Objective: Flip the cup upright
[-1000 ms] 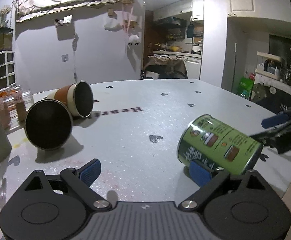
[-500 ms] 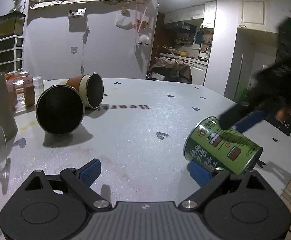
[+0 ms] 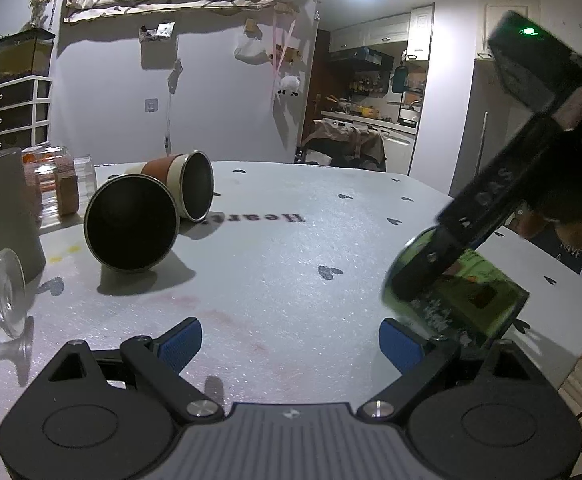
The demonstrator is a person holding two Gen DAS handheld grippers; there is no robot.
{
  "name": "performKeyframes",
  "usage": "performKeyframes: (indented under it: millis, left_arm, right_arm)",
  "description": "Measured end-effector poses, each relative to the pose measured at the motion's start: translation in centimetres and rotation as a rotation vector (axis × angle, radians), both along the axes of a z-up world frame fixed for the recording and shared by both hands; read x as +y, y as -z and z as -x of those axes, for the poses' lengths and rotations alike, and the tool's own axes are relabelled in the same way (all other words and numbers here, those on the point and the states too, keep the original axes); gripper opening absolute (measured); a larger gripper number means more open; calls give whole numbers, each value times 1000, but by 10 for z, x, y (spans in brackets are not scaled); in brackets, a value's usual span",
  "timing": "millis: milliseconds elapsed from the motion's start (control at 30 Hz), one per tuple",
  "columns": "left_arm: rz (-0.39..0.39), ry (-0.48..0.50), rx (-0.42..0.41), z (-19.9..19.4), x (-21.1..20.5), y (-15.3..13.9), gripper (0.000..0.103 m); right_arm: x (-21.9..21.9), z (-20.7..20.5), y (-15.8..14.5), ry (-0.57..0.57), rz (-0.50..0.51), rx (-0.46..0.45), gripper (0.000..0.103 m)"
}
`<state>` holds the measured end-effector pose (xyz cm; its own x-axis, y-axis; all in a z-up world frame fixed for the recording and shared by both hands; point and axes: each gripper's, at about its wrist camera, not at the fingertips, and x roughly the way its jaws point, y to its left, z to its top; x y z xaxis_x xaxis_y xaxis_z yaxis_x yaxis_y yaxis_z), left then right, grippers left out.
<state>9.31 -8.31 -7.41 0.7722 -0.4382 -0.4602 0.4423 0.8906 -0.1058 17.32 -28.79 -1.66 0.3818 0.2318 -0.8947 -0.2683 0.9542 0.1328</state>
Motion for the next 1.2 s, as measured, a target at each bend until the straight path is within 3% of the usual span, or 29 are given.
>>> performKeyframes:
  millis: [267, 500, 733, 1000, 1133, 1200]
  left_arm:
    - [-2, -1, -10, 0, -2, -2, 95]
    - [-10, -3, -9, -1, -2, -1, 95]
    - [-7, -7, -6, -2, 0, -1, 95]
    - [-11, -10, -11, -2, 0, 0, 95]
    - [-14, -7, -14, -2, -1, 0, 95]
    - [-19, -6, -19, -2, -2, -1, 95]
  right_arm:
    - [-31, 22, -36, 44, 64, -165, 77]
    - [-85, -12, -49, 251, 138, -309, 77]
    - [-144, -65, -36, 498, 223, -279, 76]
    - [-180, -91, -12, 677, 288, -268, 76]
    - [-188, -89, -5, 718, 271, -278, 77]
    - [-188, -85, -6, 722, 272, -286, 89]
